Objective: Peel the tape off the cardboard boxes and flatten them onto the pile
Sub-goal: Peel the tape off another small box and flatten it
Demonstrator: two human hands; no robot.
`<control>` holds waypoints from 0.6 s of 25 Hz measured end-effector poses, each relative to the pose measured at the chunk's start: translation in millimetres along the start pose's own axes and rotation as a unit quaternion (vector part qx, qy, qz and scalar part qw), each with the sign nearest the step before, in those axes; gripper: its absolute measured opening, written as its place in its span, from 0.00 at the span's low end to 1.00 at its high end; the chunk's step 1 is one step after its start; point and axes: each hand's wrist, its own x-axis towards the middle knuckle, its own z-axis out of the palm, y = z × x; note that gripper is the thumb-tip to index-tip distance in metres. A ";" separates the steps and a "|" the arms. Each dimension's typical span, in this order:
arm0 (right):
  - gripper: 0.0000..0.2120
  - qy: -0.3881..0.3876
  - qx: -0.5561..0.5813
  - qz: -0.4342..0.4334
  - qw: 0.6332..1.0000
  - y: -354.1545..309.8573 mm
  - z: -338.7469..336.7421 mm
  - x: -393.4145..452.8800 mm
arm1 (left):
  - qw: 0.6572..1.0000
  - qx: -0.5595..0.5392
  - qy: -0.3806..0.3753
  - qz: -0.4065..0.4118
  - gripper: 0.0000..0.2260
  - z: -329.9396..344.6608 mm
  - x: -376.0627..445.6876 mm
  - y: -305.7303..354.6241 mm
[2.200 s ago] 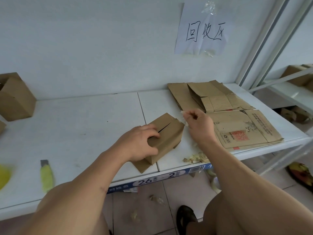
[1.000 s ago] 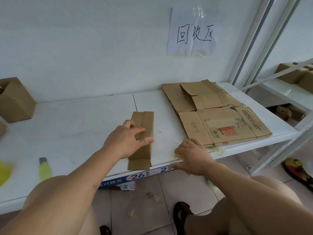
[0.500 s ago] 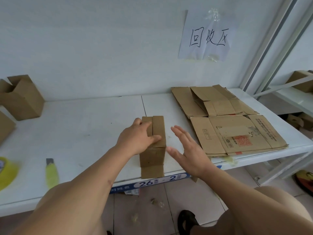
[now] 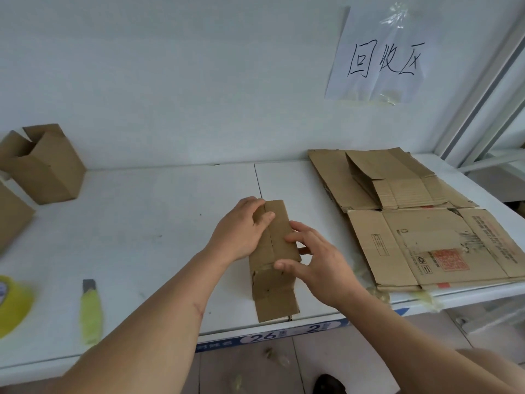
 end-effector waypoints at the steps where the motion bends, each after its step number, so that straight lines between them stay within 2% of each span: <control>1: 0.30 0.005 0.003 -0.005 1.000 1.6 1.8 1.2 | 1.000 -0.006 0.016 0.008 0.22 0.2 -0.7 -0.8; 4: 0.23 0.044 0.028 0.004 0.999 3.1 2.7 2.5 | 0.999 -0.020 0.023 0.027 0.20 1.1 -3.0 -1.7; 7: 0.33 0.015 0.032 -0.008 0.999 4.2 0.5 1.1 | 0.999 -0.023 0.024 0.014 0.21 -0.9 -0.6 -1.8; 8: 0.33 0.009 0.044 -0.006 0.999 4.3 0.5 1.2 | 0.999 -0.028 0.027 0.012 0.21 -1.8 -0.3 -1.9; 11: 0.24 0.033 0.085 0.011 0.996 1.5 0.6 3.2 | 0.997 -0.069 0.035 0.005 0.21 -3.2 -1.5 0.5; 15: 0.24 0.066 0.067 -0.014 0.996 -5.8 8.1 -0.8 | 0.991 -0.120 0.046 -0.047 0.22 -8.9 -4.1 3.9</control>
